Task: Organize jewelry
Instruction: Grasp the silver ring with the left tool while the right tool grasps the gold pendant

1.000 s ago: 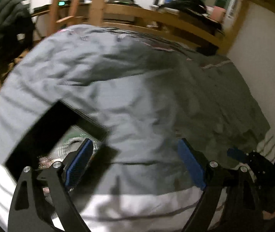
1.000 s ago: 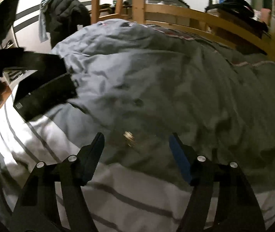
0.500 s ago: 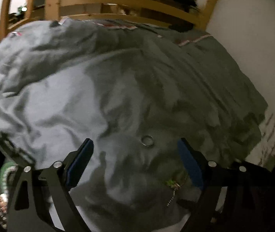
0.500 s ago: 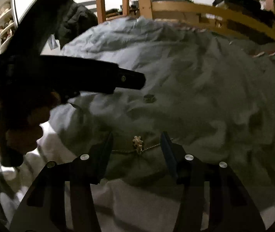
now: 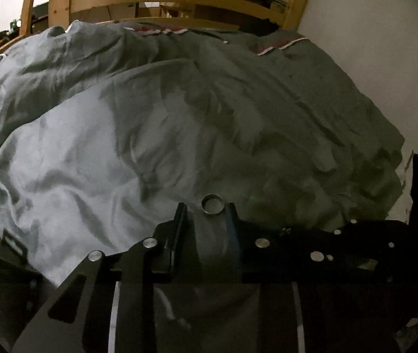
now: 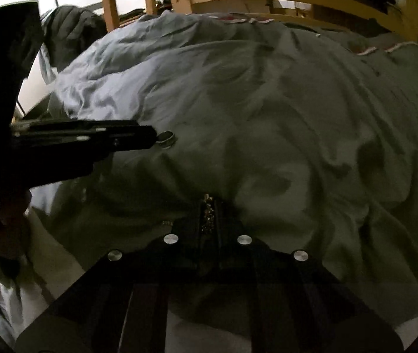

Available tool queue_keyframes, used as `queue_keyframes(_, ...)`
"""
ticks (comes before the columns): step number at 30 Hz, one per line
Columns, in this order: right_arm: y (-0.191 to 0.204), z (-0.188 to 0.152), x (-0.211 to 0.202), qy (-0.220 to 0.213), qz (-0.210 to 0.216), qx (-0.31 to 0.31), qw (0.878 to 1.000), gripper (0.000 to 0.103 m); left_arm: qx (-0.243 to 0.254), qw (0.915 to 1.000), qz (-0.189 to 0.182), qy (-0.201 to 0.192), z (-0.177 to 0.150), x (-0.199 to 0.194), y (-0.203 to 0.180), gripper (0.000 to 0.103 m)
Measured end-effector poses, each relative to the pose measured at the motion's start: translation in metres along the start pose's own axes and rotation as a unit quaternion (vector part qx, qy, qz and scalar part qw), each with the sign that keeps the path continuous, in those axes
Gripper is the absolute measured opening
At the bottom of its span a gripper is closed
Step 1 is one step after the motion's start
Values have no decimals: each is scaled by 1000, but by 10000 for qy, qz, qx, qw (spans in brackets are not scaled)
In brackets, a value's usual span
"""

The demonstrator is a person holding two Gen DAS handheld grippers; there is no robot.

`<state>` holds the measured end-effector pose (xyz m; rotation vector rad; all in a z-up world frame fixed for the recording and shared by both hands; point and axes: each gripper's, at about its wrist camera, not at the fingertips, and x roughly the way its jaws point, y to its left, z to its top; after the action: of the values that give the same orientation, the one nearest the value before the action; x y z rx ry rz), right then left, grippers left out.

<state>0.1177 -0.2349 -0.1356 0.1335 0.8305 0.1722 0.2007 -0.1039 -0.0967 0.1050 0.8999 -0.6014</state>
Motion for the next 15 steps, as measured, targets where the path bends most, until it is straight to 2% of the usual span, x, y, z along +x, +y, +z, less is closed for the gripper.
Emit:
queue_keyframes(3,-9,1,-13,-229,67,278,9993,9,1,9999,-30,-129,1,-4,-3,29)
queue_keyframes(5,-15,4,-19,-372,85,444,9983,9,39,9996,-54,-281,4,-6,-7,44)
queue_keyframes(7,-24,6,-22,-468,135,665,9966,9,198,9992,-47,-350,11,0,-14,46)
queue_keyframes(9,-32,5,-22,-500,138,826,9952,9,260,9993,-93,-236,13,10,-18,46)
queue_keyframes(11,-39,5,-22,-500,140,978,9938,9,279,9996,-79,-54,8,21,-18,42)
queue_keyframes(13,-46,5,-19,-474,214,1153,9920,9,300,9994,-68,134,5,31,-16,27)
queue_keyframes(15,-49,5,-16,-447,252,1231,9911,9,234,9996,-96,135,3,33,-13,26)
